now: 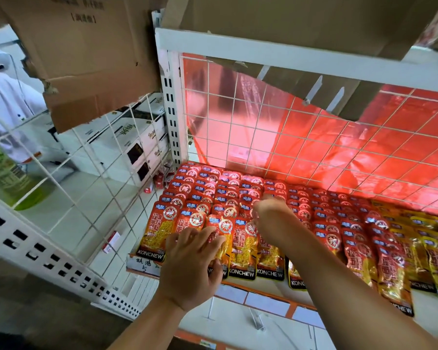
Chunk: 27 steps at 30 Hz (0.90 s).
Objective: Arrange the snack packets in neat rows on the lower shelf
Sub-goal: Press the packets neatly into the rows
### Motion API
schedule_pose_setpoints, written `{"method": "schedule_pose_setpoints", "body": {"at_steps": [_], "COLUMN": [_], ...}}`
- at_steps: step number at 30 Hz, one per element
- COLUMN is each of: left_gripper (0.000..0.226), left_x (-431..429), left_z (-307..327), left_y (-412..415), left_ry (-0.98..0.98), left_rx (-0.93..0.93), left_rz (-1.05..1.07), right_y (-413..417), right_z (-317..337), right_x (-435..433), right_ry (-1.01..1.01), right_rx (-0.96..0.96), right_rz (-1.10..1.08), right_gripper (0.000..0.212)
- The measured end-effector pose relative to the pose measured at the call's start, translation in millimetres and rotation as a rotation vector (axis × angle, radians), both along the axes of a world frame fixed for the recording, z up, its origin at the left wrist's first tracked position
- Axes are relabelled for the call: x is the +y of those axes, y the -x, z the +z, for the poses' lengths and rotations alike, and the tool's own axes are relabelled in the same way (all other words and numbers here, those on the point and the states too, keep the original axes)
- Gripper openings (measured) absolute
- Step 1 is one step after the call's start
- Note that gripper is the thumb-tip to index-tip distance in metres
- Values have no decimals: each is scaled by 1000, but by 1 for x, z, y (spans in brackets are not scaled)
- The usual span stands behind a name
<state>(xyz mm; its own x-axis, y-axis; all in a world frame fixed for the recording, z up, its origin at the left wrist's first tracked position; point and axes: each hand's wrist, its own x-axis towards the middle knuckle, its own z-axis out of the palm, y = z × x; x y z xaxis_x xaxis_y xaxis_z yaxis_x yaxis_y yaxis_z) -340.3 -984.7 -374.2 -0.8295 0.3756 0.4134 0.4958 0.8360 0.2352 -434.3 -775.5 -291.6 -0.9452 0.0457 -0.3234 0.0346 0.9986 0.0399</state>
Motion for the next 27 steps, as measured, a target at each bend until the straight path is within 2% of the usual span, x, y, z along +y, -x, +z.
{"method": "schedule_pose_setpoints", "body": {"at_steps": [5,10,17,21,27], "left_gripper": [46,46,46,47,46], "left_x": [0,0,-1,-1,-1], "left_z": [0,0,-2,-2,-1], "left_y": [0,0,1,0,0], "left_ry": [1,5,-3,1,-6], "left_rx": [9,4,-4,4,14], "left_rz": [-4,-3,-4,-5,-11], "right_y": [17,17,22,11,-18], "right_z": [-1,-5,4,4,4], "right_x": [6,9,14,16,21], "right_ry": [57,77,124,179,374], "right_rx": [-63,-29,-95,-17,202], "right_rz": [-95,-115,-148,-131,-81], "right_gripper": [29,22,24,15,10]}}
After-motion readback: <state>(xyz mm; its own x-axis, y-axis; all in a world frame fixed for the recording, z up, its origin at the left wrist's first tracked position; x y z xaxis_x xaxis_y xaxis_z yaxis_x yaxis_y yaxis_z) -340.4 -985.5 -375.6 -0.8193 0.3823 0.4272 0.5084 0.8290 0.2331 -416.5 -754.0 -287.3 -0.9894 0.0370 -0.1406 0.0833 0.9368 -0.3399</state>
